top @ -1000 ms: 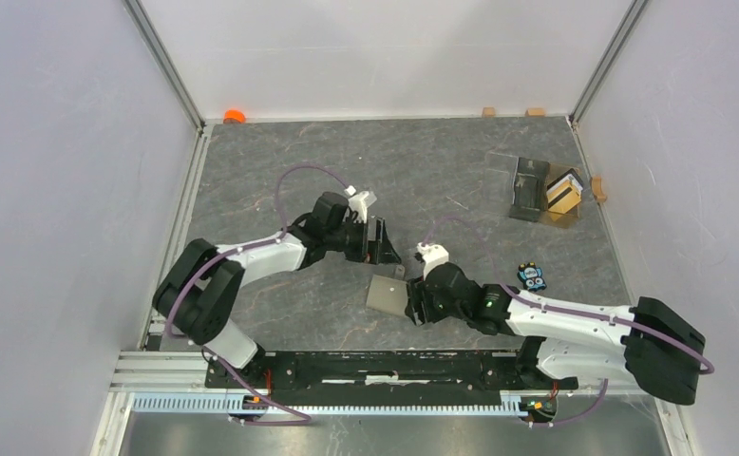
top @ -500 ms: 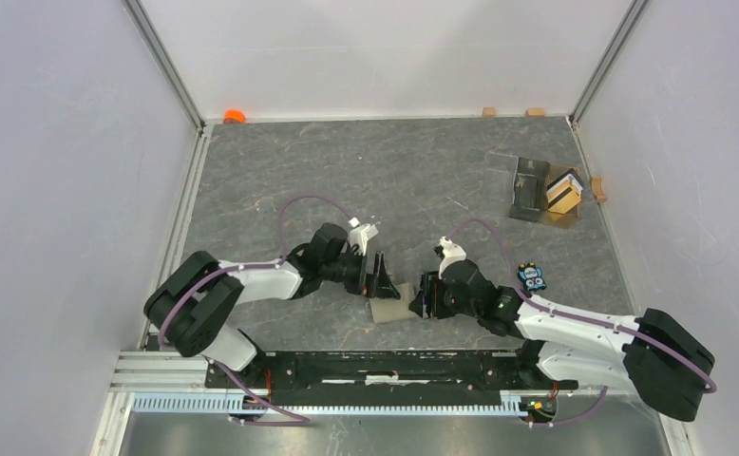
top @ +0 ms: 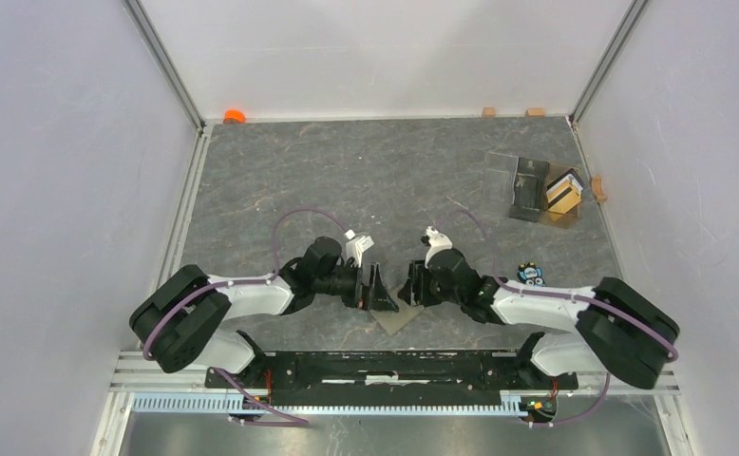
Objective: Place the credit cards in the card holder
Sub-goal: Close the card holder at the center of the board.
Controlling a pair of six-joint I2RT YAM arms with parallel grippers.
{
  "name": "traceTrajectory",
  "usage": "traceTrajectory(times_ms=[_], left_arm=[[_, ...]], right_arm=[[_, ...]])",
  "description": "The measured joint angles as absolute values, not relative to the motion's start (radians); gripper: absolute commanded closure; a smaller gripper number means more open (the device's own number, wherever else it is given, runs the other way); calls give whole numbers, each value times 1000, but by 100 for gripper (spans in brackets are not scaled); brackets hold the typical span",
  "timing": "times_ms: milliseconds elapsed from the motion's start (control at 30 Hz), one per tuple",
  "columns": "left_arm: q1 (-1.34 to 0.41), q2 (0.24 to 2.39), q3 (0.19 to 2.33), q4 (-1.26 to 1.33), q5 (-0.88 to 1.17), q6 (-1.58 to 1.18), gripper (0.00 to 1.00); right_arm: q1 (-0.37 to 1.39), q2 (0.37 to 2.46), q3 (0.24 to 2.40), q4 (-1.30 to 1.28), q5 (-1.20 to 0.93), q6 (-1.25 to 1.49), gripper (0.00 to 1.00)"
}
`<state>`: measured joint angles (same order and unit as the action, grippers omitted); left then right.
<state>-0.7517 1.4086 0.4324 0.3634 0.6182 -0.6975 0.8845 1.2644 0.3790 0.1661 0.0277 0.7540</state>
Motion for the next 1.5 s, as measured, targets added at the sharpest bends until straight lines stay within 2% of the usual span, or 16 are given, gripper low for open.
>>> traceTrajectory(times_ms=[133,267,400,567,700,900,1100,1200,1333,1500], left_arm=[[-776,1409,389,423,624,-753,0],[-788,1375,354,421,608,-785,0],[-788,1250,368,285,526,-775,0],[-783,1187,490,42,370,-708,0],[-778,1243,559,-39,316,-661,12],[-778,1346,608,-96,277,-610,35],[-778,1404,618,-86,274,-576,54],[-778,1429,618,-84,274,-566,60],[-778,1440,618,-79,274,-559,78],[-778,1440,618,-72,279,-545,86]], right_arm=[[881,1381,468,212,7,713,52],[877,1419,555,192,10,663,42],[875,1353,591,103,79,625,34],[875,1188,588,-73,159,624,35],[875,1065,512,-141,154,691,38],[875,1003,364,-159,87,816,40],[877,1019,340,-124,36,876,41],[877,1044,330,-68,3,894,41],[877,1086,315,1,-34,916,42],[877,1151,317,95,-52,919,43]])
